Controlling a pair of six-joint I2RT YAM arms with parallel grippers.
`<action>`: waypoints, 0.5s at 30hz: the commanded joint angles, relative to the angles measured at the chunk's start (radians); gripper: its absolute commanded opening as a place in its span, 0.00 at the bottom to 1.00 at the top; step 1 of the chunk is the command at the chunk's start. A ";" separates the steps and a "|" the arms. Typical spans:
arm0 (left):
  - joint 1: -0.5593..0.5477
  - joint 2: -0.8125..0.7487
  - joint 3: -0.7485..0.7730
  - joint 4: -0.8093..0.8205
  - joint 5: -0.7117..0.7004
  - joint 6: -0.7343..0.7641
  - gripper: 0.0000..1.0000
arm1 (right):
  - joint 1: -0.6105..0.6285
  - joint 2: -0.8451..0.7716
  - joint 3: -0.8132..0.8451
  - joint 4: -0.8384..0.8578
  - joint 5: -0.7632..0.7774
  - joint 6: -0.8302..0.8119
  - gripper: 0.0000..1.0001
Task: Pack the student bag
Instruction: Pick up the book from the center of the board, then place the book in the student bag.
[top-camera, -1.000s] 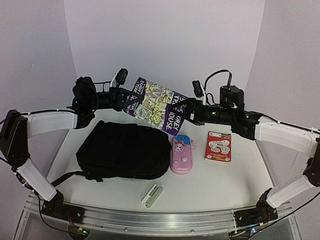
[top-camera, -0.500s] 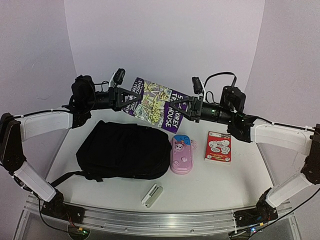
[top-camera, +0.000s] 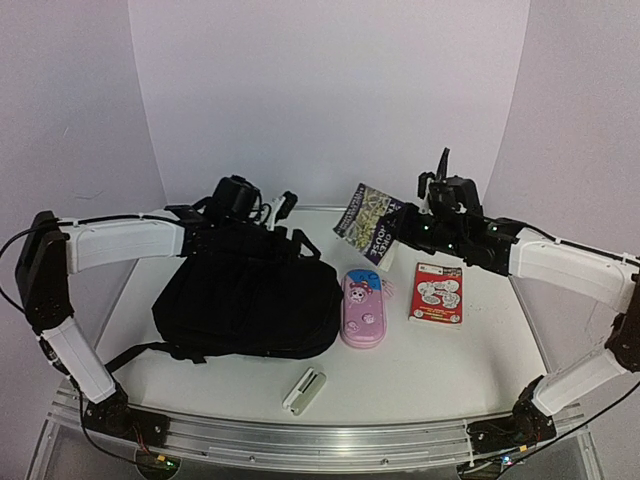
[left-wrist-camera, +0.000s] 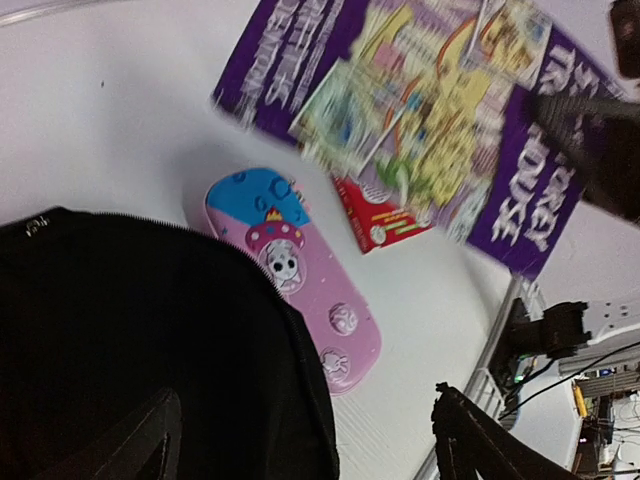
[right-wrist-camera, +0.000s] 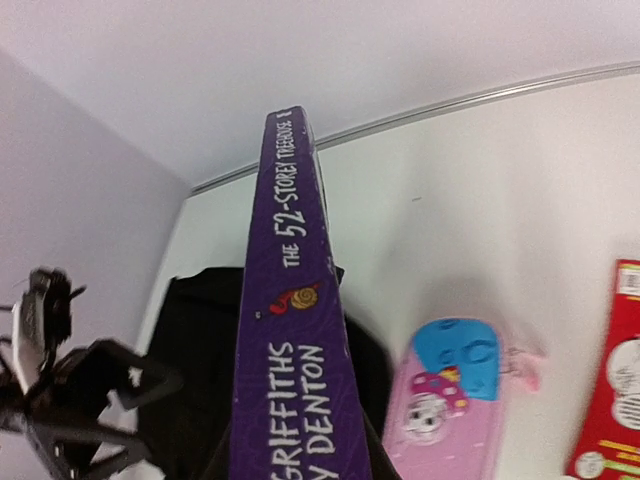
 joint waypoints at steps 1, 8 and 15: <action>-0.096 0.141 0.131 -0.192 -0.185 0.089 0.90 | -0.003 -0.068 0.072 -0.103 0.290 -0.052 0.00; -0.179 0.302 0.253 -0.285 -0.241 0.129 0.86 | -0.003 -0.098 0.042 -0.126 0.313 -0.041 0.00; -0.211 0.334 0.296 -0.366 -0.390 0.137 0.33 | -0.002 -0.111 0.037 -0.136 0.305 -0.038 0.00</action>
